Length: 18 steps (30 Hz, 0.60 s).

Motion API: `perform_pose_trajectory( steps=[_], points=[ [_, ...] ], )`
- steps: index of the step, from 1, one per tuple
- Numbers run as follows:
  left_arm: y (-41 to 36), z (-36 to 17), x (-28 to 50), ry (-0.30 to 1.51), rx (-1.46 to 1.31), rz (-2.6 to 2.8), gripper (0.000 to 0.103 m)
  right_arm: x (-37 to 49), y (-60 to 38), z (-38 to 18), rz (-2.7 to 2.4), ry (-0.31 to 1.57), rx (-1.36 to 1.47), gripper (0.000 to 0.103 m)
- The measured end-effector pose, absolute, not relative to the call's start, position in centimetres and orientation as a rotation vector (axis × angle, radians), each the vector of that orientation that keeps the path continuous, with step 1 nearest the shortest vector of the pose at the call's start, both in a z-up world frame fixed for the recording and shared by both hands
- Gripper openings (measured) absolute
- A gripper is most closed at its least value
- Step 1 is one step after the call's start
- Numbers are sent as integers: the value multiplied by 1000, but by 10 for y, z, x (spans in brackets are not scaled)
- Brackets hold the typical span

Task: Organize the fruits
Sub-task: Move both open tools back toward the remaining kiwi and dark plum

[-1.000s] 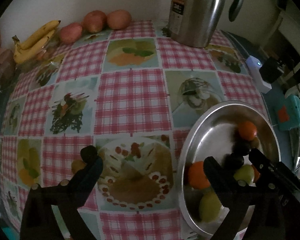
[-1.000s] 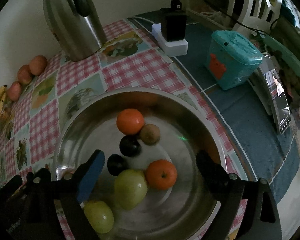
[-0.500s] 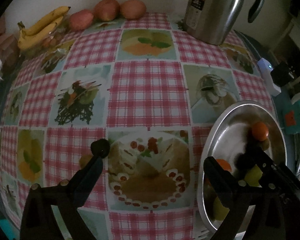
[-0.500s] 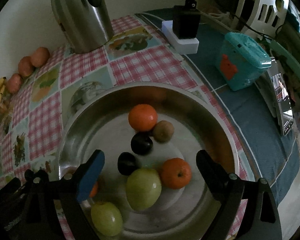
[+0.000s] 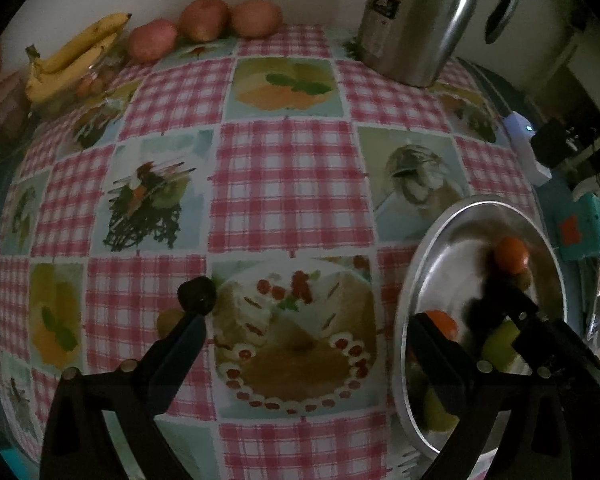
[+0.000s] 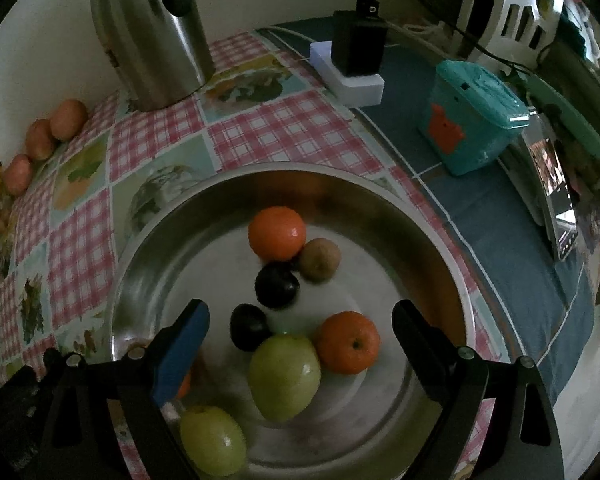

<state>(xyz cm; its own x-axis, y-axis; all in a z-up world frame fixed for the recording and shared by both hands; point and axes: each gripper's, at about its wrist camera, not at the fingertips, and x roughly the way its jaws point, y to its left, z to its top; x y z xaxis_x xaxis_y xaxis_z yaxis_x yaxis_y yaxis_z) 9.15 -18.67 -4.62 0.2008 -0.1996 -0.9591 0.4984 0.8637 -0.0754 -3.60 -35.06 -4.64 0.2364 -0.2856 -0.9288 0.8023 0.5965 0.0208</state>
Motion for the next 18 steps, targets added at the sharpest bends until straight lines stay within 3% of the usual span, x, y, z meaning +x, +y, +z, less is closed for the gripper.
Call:
perform_pose_trajectory(
  steps=[18],
  points=[
    [-92, -30, 140, 1314, 59, -418, 102, -13, -322, -35, -695, 1056, 533, 93]
  ],
)
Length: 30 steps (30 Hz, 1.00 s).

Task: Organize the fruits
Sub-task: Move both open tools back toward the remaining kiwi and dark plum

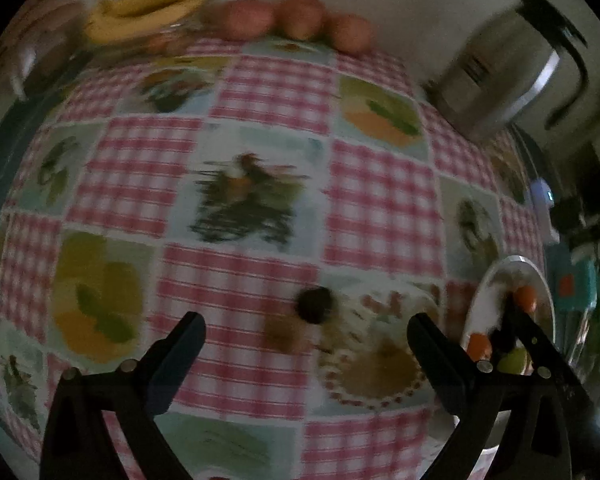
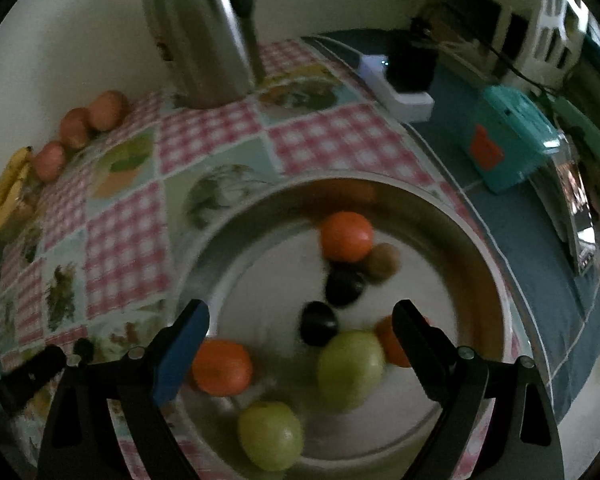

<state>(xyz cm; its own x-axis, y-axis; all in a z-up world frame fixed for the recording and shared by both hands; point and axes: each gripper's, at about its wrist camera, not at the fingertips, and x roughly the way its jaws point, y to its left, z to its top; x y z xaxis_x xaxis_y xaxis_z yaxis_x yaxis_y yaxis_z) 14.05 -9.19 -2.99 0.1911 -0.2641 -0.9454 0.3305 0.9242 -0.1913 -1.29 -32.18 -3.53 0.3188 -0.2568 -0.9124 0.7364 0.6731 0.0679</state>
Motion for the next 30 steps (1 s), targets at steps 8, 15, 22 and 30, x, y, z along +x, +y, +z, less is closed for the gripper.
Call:
perform_pose_trajectory(
  steps=[8, 15, 22, 30],
  points=[
    [-38, -30, 162, 1303, 19, -315, 102, 16, -283, -20, -574, 1019, 493, 93],
    [3, -38, 179, 1312, -31, -227, 102, 47, -235, -20, -469, 1036, 446, 93],
    [28, -57, 195, 1346, -69, -162, 102, 69, -205, -32, -391, 1061, 442, 91],
    [28, -79, 201, 1391, -60, -159, 102, 83, -193, -52, -376, 1094, 461, 77]
  ],
)
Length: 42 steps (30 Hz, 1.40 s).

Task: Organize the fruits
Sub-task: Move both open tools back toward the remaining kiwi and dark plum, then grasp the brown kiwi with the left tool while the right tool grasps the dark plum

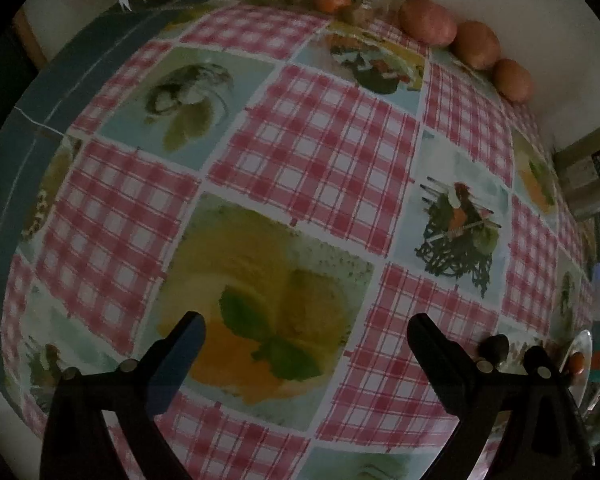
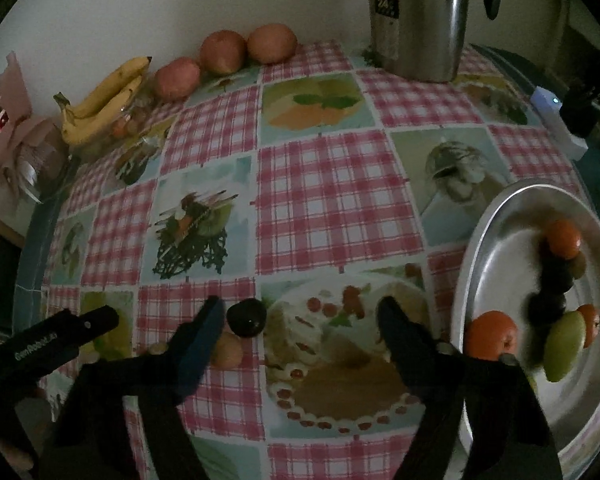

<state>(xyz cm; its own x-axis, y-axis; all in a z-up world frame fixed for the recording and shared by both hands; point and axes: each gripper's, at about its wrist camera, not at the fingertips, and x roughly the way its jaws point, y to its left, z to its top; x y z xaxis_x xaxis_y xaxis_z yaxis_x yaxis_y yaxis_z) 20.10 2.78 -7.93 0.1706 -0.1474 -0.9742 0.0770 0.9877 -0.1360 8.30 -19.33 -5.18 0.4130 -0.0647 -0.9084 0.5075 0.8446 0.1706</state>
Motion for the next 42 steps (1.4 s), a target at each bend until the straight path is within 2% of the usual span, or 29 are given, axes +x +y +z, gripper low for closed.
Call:
perform_pose_trajectory(
  steps=[13, 15, 20, 25, 27, 31, 38, 42],
  points=[
    [25, -83, 207, 1379, -43, -159, 102, 96, -179, -66, -373, 1125, 461, 76],
    [29, -82, 207, 1377, -42, -161, 102, 98, -176, -68, -367, 1126, 461, 70],
    [34, -82, 207, 1380, -46, -170, 102, 102, -172, -71, -359, 1128, 461, 68],
    [35, -81, 207, 1377, -46, -175, 102, 106, -171, -74, -353, 1127, 482, 61],
    [34, -80, 206, 1374, -48, -173, 102, 107, -170, -76, -349, 1129, 490, 53],
    [34, -80, 206, 1373, -54, -176, 102, 109, -166, -77, -344, 1130, 481, 49],
    [37, -79, 204, 1372, -66, -174, 102, 111, -164, -78, -340, 1126, 486, 32],
    [35, -79, 204, 1373, -73, -178, 102, 111, -164, -78, -341, 1127, 480, 26]
  ],
)
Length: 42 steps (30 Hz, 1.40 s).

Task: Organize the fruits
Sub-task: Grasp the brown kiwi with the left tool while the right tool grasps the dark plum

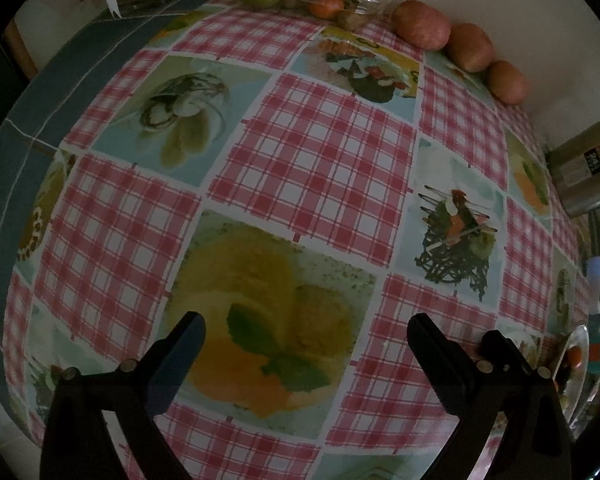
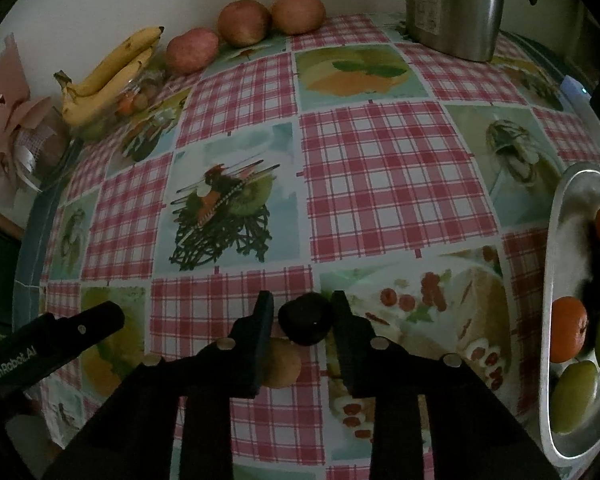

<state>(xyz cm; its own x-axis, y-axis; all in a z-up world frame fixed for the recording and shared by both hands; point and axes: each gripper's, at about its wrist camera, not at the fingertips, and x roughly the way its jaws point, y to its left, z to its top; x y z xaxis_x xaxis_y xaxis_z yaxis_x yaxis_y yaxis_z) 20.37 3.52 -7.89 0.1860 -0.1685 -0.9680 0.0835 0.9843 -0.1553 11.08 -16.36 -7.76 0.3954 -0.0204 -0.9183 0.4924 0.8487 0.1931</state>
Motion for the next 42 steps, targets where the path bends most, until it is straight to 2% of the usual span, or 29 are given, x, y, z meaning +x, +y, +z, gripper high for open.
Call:
perform_pose_trajectory(
  steps=[15, 24, 32, 36, 40, 42],
  points=[
    [22, -75, 195, 1386, -136, -218, 100, 93, -182, -58, -354, 1106, 491, 26],
    [-22, -72, 179, 1380, -121, -318, 83, 74, -206, -41, -391, 1075, 474, 26],
    [-75, -77, 160, 1396, -25, -403, 81, 53, -228, -29, -413, 1043, 481, 26],
    [-92, -81, 153, 1403, 15, -413, 72, 43, -239, -25, -431, 1033, 494, 26],
    [-105, -87, 147, 1402, 47, -413, 57, 35, -248, -23, -440, 1023, 507, 26],
    [-113, -90, 144, 1393, 76, -412, 54, 32, -252, -22, -443, 1019, 516, 26]
  ],
)
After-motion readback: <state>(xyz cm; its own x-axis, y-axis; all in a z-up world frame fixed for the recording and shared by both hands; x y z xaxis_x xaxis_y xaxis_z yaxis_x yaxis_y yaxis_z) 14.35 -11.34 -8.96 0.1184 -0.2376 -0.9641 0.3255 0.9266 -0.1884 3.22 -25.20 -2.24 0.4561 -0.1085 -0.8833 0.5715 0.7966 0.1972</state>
